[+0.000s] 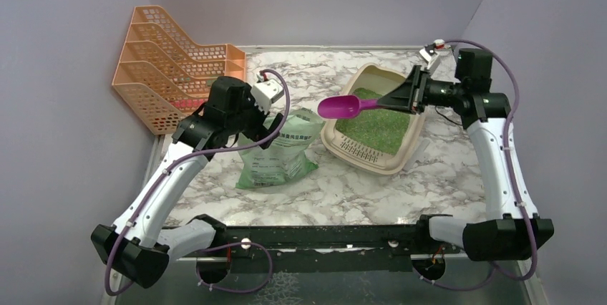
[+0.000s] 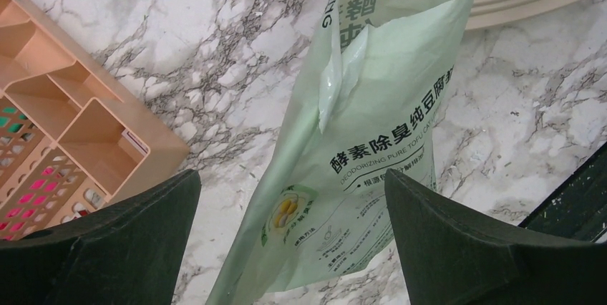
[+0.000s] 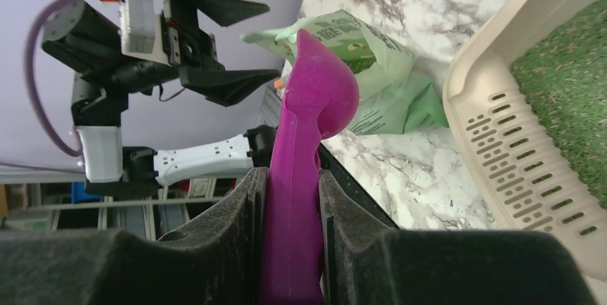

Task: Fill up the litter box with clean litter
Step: 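Scoop the cat litter from the cat litter bag.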

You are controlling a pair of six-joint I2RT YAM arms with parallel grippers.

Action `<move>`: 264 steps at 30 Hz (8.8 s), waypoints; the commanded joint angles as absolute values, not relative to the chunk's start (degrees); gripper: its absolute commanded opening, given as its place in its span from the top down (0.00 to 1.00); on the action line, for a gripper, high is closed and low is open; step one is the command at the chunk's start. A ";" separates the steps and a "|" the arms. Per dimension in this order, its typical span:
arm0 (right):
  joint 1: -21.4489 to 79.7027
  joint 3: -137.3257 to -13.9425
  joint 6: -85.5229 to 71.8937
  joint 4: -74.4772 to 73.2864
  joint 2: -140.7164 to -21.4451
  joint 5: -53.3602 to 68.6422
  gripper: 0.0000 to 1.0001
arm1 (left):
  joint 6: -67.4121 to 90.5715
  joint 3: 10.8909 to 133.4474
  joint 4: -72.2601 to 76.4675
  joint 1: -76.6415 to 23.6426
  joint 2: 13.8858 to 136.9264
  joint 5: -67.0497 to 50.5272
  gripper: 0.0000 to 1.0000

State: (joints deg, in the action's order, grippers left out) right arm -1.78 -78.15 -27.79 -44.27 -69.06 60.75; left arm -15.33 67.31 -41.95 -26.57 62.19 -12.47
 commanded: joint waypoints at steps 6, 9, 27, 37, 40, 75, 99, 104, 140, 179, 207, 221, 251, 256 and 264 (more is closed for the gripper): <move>8.26 -85.09 -26.52 -44.25 -78.27 52.46 0.99 | -14.49 71.03 -44.80 -24.48 66.58 -17.23 0.01; 11.04 -86.81 -25.21 -45.61 -81.26 50.47 0.99 | -14.35 70.94 -44.84 -24.20 66.68 -17.47 0.01; 24.81 -86.66 -21.39 -53.75 -85.17 46.98 0.99 | -12.82 68.89 -48.97 -24.19 66.78 -25.51 0.19; 37.31 -91.17 -24.89 -53.71 -94.23 37.23 0.99 | -8.73 66.75 -52.29 -24.18 65.60 -29.14 0.58; 39.91 -92.51 -26.12 -53.09 -97.79 34.74 0.99 | -7.40 66.37 -52.41 -24.18 64.38 -29.50 0.71; 49.71 -123.45 -21.29 -75.09 -117.77 8.16 0.99 | 18.20 58.78 -42.31 -24.20 46.16 9.02 0.01; 49.22 -118.46 -13.80 -69.50 -122.84 29.46 0.99 | 27.58 48.00 -40.39 -24.17 41.81 -0.45 0.04; 48.33 -116.05 -14.57 -62.85 -121.89 36.43 0.99 | 23.63 50.83 -39.57 -24.17 43.66 -0.44 0.04; 34.20 -90.08 -18.88 -45.39 -104.34 52.23 0.99 | -11.09 68.73 -53.95 -24.58 64.79 -27.82 1.00; 43.44 -120.21 -18.41 -77.10 -112.58 15.73 0.99 | -15.97 63.70 -37.18 -35.16 61.42 -20.30 1.00; 36.37 -105.38 -13.56 -54.61 -108.01 51.76 0.99 | -18.38 63.58 -32.28 -35.16 63.33 -25.70 1.00; 36.46 -92.60 -19.77 -62.89 -98.31 32.19 0.99 | -24.52 72.20 -31.71 -36.46 71.21 -32.35 1.00; 44.44 -117.37 -18.15 -80.70 -118.65 16.32 0.99 | -25.26 63.28 -32.78 -36.56 66.58 -27.42 1.00; 44.65 -119.05 -17.46 -79.85 -121.70 17.79 0.99 | -25.57 61.88 -32.76 -36.61 66.66 -26.06 1.00; 44.49 -115.79 -15.49 -72.31 -119.80 26.07 0.99 | -25.95 62.35 -32.46 -36.65 67.68 -25.62 1.00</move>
